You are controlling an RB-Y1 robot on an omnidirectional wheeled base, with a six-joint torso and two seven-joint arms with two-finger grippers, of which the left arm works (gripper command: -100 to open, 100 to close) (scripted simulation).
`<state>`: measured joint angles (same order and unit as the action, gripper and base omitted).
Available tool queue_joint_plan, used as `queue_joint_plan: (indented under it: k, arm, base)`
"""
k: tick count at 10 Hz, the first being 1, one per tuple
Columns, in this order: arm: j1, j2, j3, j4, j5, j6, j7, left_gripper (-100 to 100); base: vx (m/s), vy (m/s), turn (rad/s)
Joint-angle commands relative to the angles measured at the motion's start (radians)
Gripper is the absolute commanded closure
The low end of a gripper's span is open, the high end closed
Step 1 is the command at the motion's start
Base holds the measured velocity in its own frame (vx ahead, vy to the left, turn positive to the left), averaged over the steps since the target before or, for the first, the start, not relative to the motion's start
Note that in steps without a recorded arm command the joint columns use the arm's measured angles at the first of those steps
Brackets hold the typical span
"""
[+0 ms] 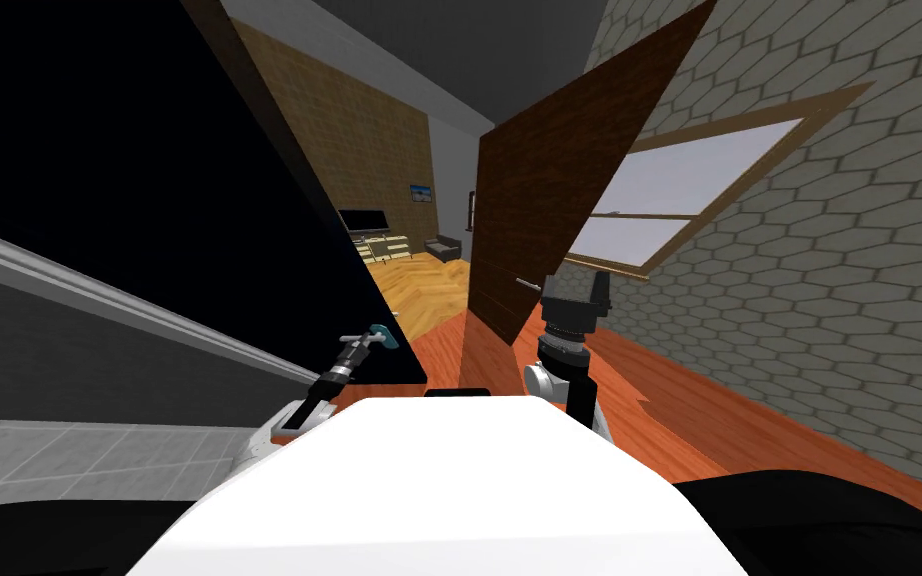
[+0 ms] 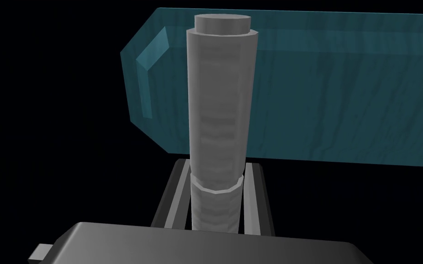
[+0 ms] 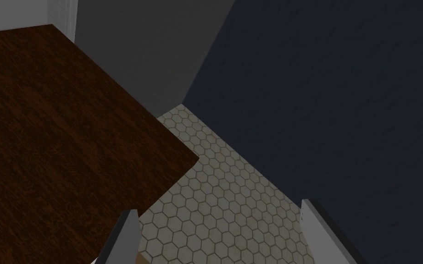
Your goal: Pull the door open
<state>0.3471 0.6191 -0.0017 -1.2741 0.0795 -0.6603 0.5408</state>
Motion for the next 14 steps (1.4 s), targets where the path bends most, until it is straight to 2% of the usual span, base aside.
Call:
queue_joint_plan:
  k: [1, 2, 3, 5, 6, 9, 10, 11, 12, 14]
  arm:
    - [0.020, 0.017, 0.000, -0.003, 0.001, -0.026, 0.012, 100]
    - [0.011, 0.007, -0.003, 0.001, -0.001, -0.017, 0.006, 100]
    - [0.025, 0.019, -0.008, 0.008, -0.002, -0.045, 0.016, 100]
    - [0.038, 0.034, -0.011, 0.016, -0.003, -0.073, 0.027, 100]
    - [0.049, 0.046, -0.012, 0.022, -0.003, -0.097, 0.036, 100]
    - [0.071, 0.072, -0.016, 0.035, -0.003, -0.146, 0.054, 100]
    - [0.077, 0.078, -0.017, 0.038, -0.003, -0.158, 0.059, 100]
    - [0.070, 0.069, -0.026, 0.043, -0.007, -0.153, 0.056, 100]
    - [0.074, 0.076, -0.031, 0.053, -0.009, -0.171, 0.062, 100]
    - [0.076, 0.083, -0.032, 0.061, -0.009, -0.185, 0.067, 100]
  base:
    - [-0.196, 0.059, -0.121]
    - [-0.087, 0.016, -0.028]
    - [-0.182, 0.045, -0.162]
    - [-0.239, 0.100, -0.180]
    - [-0.245, 0.111, -0.223]
    - [-0.226, 0.076, -0.149]
    - [-0.201, 0.089, -0.126]
    - [-0.090, 0.027, -0.032]
    - [-0.136, 0.042, -0.132]
    - [-0.179, 0.068, -0.140]
